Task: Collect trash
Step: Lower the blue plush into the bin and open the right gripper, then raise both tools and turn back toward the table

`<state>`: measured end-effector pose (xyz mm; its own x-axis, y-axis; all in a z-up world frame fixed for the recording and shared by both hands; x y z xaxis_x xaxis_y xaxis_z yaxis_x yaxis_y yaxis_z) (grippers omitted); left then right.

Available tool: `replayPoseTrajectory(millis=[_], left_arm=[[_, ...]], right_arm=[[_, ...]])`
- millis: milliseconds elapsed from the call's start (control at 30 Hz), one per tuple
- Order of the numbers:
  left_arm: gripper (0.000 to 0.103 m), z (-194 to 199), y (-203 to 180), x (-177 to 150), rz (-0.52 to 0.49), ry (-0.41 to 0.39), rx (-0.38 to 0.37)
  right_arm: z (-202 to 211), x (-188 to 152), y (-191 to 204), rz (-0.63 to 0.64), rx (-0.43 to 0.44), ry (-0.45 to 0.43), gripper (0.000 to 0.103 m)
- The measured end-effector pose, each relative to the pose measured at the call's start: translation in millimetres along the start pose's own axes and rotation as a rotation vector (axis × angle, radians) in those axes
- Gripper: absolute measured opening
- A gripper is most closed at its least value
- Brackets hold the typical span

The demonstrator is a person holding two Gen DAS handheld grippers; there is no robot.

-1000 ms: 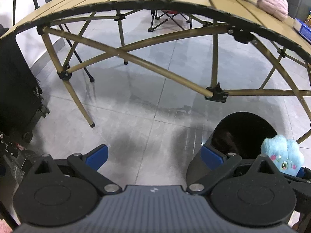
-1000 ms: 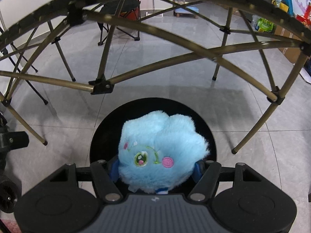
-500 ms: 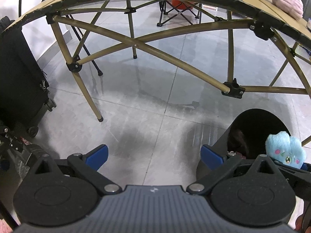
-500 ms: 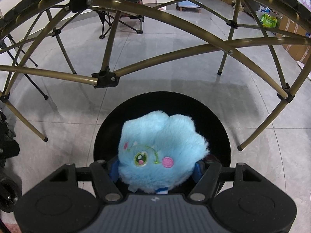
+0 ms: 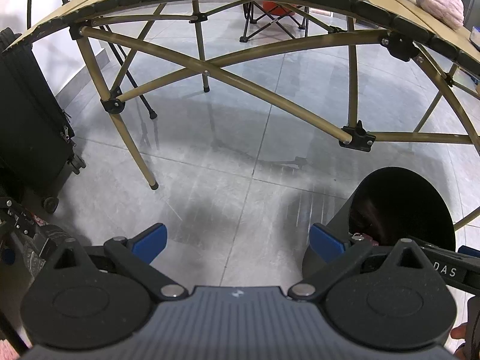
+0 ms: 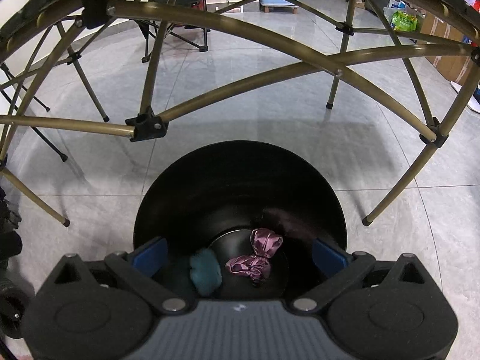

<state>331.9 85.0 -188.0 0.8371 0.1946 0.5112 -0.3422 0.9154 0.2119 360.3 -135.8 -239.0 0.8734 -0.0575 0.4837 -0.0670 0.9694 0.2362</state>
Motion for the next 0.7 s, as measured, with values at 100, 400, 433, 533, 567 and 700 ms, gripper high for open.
replayPoseTrajectory(millis=[100, 400, 433, 533, 567, 700], left_arm=[[0.103, 1, 0, 0, 0.0, -0.002, -0.001], [0.103, 11, 1, 1, 0.01, -0.029, -0.014], [0.103, 13, 1, 1, 0.012, -0.033, -0.016], [0.103, 21, 1, 2, 0.017, -0.051, -0.023], [0.103, 24, 2, 3, 0.02, -0.062, -0.024], [0.103, 42, 4, 7, 0.037, -0.106, -0.049]], right_arm=[[2, 0, 1, 0.001, 0.0, -0.004, 0.103], [15, 1, 0, 0.001, -0.004, -0.024, 0.103], [18, 1, 0, 0.001, -0.004, -0.029, 0.103], [30, 2, -1, 0.005, -0.004, -0.05, 0.103], [35, 2, -1, 0.008, -0.004, -0.06, 0.103], [58, 7, 0, 0.021, -0.001, -0.111, 0.103]])
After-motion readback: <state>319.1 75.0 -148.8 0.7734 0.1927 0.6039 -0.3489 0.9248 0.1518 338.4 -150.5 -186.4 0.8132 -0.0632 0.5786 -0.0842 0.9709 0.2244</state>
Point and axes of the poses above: each gripper's, at about its wrist camera, not at the fingertips, and z roughly against the way its jaws point, y to its left, x to its top, the point moved 2 cm from there along -z, roughly the way its jaws point, and after that the axes turned 12 degrees about x, right-handed, at the moved point
